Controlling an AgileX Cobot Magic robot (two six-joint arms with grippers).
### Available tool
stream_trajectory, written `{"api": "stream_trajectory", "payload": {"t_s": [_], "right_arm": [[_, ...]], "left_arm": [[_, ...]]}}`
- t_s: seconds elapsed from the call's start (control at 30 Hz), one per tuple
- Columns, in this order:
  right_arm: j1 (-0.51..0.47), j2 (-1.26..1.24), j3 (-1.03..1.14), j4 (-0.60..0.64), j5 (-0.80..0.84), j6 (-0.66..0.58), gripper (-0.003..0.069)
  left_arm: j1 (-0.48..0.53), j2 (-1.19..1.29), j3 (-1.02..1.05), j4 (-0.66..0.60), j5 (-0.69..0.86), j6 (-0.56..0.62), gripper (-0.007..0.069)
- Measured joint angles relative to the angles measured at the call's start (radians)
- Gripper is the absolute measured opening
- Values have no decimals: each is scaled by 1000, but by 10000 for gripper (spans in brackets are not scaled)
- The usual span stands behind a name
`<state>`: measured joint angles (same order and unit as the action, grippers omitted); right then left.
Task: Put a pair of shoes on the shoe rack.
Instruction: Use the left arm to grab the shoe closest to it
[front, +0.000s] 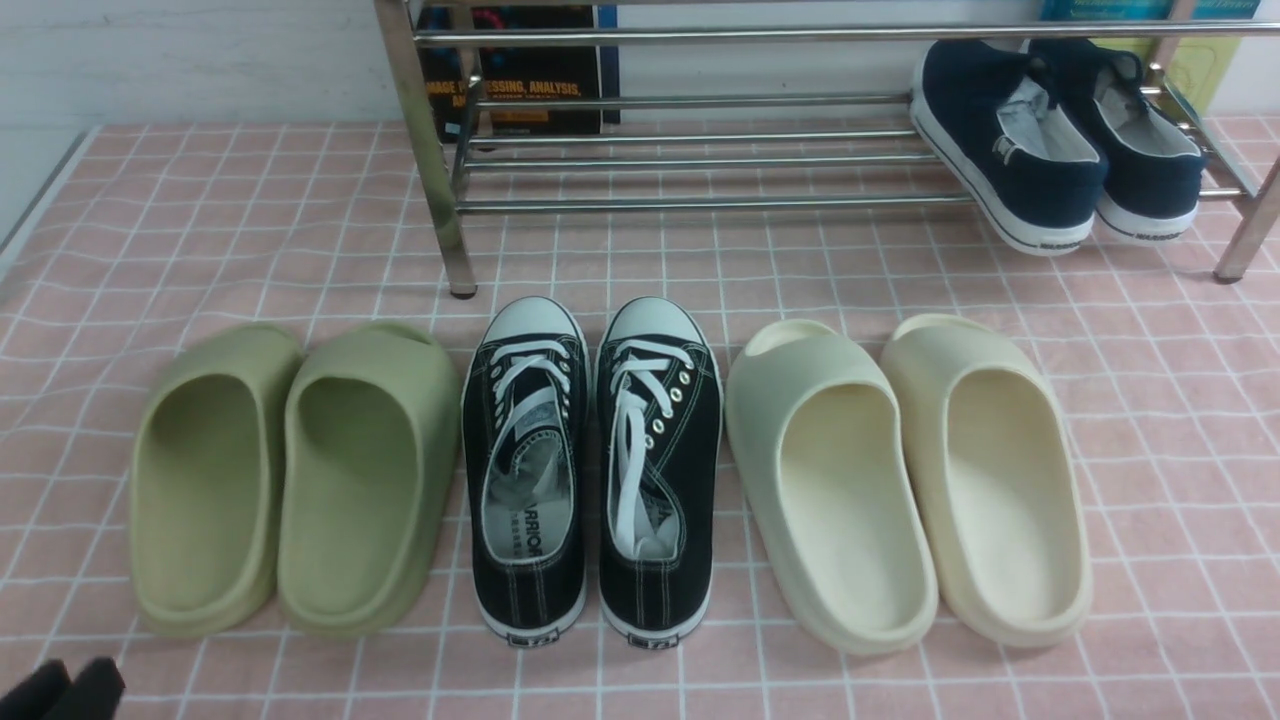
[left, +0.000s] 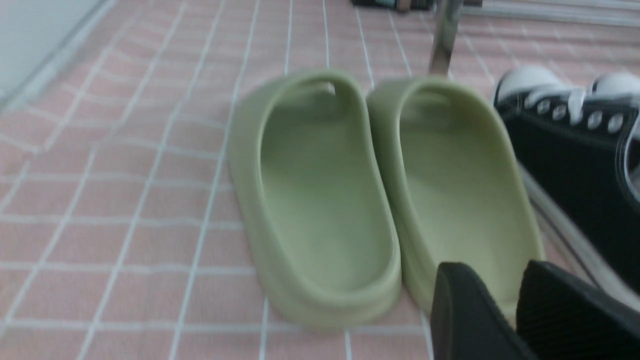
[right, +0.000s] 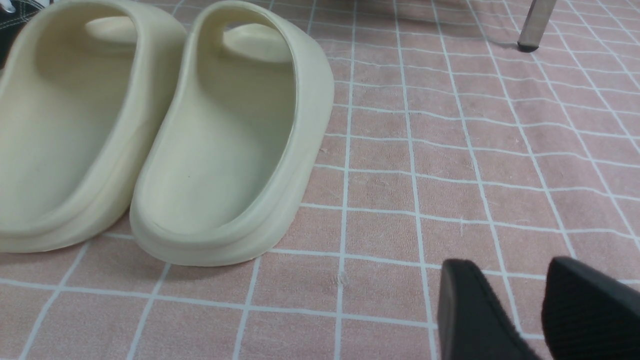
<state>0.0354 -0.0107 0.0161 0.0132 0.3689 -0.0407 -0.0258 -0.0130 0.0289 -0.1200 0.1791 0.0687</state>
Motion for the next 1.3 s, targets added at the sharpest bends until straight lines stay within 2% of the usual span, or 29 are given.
{"api": "stream_trajectory", "payload": {"t_s": [0.3,0.43,0.53,0.6,0.73,0.8,0.87,0.9,1.0,1.07,1.2,1.3], "right_arm": [[0,0,0,0,0,0,237],[0,0,0,0,0,0,237],[0,0,0,0,0,0,237],[0,0,0,0,0,0,237],[0,0,0,0,0,0,237],[0,0,0,0,0,0,237],[0,0,0,0,0,0,237],[0,0,0,0,0,0,237],[0,0,0,0,0,0,237],[0,0,0,0,0,0,237],[0,0,0,0,0,0,237],[0,0,0,0,0,0,237]], "left_arm": [[0,0,0,-1,-316,0,202],[0,0,0,-37,-405,-20,204],[0,0,0,-99,-490,-93,205],[0,0,0,-149,-578,-198,205],[0,0,-6,-157,-645,-317,206],[0,0,-21,-149,-616,-323,205],[0,0,-106,-129,-478,-287,165],[0,0,-114,-128,-467,-287,160],[0,14,-247,-118,-301,-175,49],[0,61,-326,-114,-214,-121,14],[0,220,-473,-91,0,-52,2],[0,370,-515,-48,70,-33,2]]}}
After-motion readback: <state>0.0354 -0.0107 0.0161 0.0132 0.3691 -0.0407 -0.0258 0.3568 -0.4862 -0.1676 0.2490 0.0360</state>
